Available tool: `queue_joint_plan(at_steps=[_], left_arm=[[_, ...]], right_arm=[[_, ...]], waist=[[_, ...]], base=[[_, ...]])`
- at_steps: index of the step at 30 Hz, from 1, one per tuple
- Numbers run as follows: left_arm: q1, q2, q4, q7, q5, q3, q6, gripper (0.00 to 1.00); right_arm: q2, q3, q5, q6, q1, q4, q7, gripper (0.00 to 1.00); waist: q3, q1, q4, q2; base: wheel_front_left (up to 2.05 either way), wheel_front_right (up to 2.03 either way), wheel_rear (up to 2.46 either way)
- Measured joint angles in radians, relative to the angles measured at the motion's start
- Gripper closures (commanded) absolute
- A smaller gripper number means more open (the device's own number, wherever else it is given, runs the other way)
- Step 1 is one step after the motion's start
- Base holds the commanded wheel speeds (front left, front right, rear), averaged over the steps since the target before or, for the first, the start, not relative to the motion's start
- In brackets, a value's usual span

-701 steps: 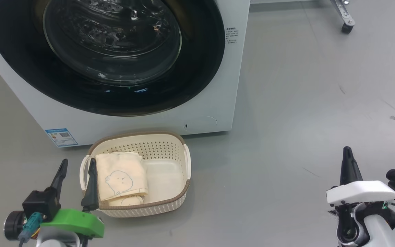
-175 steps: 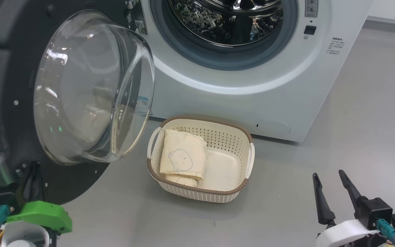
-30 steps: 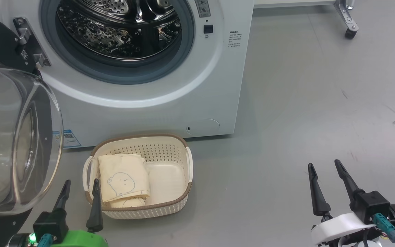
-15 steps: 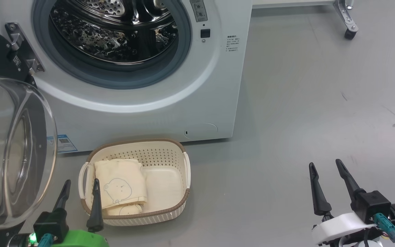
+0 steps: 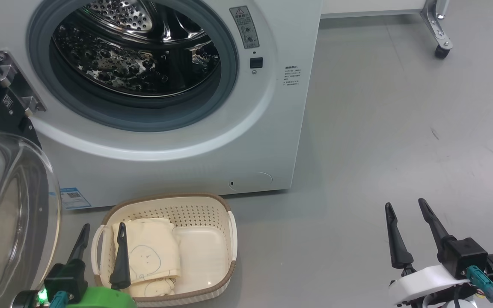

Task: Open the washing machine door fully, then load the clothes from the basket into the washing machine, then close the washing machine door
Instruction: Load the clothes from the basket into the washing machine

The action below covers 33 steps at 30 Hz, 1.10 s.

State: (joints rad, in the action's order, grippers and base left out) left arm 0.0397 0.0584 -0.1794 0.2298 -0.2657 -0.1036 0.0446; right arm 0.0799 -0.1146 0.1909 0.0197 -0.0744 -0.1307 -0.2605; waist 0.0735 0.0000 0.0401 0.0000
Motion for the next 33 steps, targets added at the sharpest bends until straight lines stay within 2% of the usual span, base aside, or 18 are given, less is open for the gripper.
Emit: queue_joint_plan(at_steps=[15,33], left_arm=[[-0.002,-0.001,0.002,0.000,0.003,0.000,0.003,0.00],[-0.011,-0.002,-0.002,0.000,0.003,0.000,0.004,0.00]], right_arm=[[-0.002,0.001,0.000,0.006,0.002,-0.001,0.000,0.00],[-0.007,0.003,-0.001,0.010,0.003,-0.007,0.000,0.00]], waist=[[0.012,0.0000,0.001,0.0000],[0.014,0.0000,0.002,0.0000]], base=[[0.62,-0.62,0.00],[0.08,-0.08,0.00]])
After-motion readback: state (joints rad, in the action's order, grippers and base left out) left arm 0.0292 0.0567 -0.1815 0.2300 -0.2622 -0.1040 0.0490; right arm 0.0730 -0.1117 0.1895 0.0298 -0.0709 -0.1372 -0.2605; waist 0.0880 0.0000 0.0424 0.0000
